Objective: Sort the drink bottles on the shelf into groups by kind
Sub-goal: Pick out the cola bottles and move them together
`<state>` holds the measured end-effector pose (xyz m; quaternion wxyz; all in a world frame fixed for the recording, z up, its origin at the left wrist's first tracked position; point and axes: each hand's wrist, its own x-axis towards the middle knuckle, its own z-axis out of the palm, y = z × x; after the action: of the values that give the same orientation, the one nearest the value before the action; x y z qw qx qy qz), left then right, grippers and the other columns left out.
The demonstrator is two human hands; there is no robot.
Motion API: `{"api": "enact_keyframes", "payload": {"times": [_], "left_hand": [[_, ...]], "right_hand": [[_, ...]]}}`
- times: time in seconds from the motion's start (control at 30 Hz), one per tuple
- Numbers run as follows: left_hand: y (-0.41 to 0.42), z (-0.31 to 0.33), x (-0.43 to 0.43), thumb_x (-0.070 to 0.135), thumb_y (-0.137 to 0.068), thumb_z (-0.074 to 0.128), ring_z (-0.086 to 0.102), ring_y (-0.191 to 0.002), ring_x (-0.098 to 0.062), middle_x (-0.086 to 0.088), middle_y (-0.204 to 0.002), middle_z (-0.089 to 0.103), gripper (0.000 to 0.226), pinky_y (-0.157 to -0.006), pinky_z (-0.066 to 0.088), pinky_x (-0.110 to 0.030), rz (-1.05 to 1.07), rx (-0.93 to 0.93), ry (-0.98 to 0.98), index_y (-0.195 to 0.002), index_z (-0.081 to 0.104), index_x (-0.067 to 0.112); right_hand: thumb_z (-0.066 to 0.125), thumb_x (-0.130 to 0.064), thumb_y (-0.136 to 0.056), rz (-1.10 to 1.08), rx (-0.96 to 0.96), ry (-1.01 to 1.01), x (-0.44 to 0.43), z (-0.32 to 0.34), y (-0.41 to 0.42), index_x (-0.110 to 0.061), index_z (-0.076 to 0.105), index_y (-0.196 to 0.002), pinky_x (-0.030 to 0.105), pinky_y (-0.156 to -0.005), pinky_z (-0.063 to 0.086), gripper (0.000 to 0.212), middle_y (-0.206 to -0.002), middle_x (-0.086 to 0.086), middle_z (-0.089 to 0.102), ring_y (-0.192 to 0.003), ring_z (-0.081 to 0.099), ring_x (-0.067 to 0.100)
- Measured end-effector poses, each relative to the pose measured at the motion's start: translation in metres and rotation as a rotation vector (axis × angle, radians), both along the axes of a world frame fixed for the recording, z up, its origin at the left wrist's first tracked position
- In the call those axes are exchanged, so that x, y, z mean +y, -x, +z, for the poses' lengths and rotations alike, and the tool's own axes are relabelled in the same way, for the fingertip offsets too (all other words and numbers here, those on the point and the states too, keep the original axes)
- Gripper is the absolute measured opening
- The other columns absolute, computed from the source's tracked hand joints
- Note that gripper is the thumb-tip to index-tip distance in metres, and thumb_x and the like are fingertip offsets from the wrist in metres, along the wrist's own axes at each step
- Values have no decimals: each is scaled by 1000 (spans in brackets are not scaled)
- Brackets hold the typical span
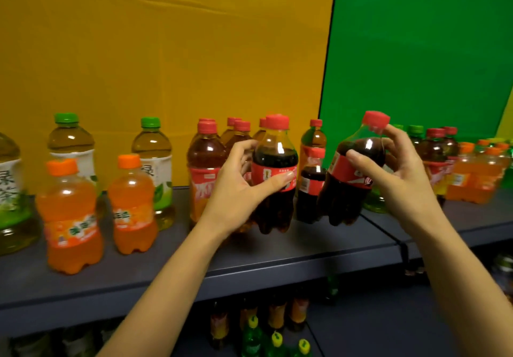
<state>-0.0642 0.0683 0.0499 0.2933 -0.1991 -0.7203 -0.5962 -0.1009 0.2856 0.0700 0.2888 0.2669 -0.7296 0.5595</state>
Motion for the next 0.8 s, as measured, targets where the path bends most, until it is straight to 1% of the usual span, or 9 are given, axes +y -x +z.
{"api": "enact_keyframes", "payload": {"times": [0.13,0.23,0.3,0.37,0.4,0.5,0.6,0.7,0.8], "left_hand": [[17,-16,33,38,-57,74,55,-105,9,16,-114,58,60,-86,46,-12,1,-44,-11,-111,48,31],[32,-24,57,37,-57,74,55,-104,10,15,-116,57,64,-85,46,-14,-25,-82,-1,-115,47,28],[43,-29,72,30,-63,77,55,-99,14,16,-113,57,59,-81,46,-11,-51,-101,7,-113,47,28],[55,-34,87,18,-68,78,55,-96,16,19,-109,57,53,-77,45,-8,-78,-110,18,-109,47,32],[62,-36,95,16,-68,78,55,-97,16,20,-108,57,53,-77,45,-8,-90,-114,23,-106,47,34],[82,-40,121,17,-68,79,54,-99,15,20,-108,58,52,-77,46,-9,-131,-116,37,-104,47,36],[101,-43,150,18,-69,79,55,-100,13,20,-108,58,51,-78,45,-9,-195,-124,32,-106,48,35],[118,-46,180,19,-69,79,56,-101,10,20,-109,59,53,-79,46,-11,-255,-126,34,-110,48,32],[131,-48,209,21,-70,79,56,-103,9,21,-111,59,55,-81,46,-10,-296,-127,30,-113,46,34]], "right_hand": [[65,-44,-67,-17,-22,-20,33,-15,18,-33,41,-125,14,-83,41,64,-105,-21,57,-94,54,-16],[66,-46,-66,-38,-56,-7,56,-24,28,-42,43,-118,22,-89,43,57,-111,-20,57,-103,55,-8],[66,-45,-66,-58,-58,-4,70,-28,33,-44,44,-116,20,-87,43,55,-112,-22,56,-101,55,-12],[66,-43,-67,-83,-62,-2,84,-32,39,-37,45,-122,18,-84,44,59,-113,-20,56,-99,55,-13],[66,-43,-67,-99,-73,0,91,-33,42,-39,44,-121,15,-82,45,58,-113,-20,56,-98,55,-14],[65,-43,-66,-143,-89,14,112,-36,51,-51,41,-108,7,-73,46,49,-109,-24,54,-94,52,-21],[65,-40,-67,-202,-94,36,135,-40,62,-43,41,-113,-2,-70,42,52,-107,-26,52,-89,51,-26],[66,-42,-67,-271,-96,36,159,-43,76,-45,43,-109,-2,-71,41,48,-108,-26,52,-91,51,-24],[67,-44,-65,-332,-98,44,181,-45,88,-44,42,-110,6,-73,43,51,-108,-28,52,-94,51,-20]]}}
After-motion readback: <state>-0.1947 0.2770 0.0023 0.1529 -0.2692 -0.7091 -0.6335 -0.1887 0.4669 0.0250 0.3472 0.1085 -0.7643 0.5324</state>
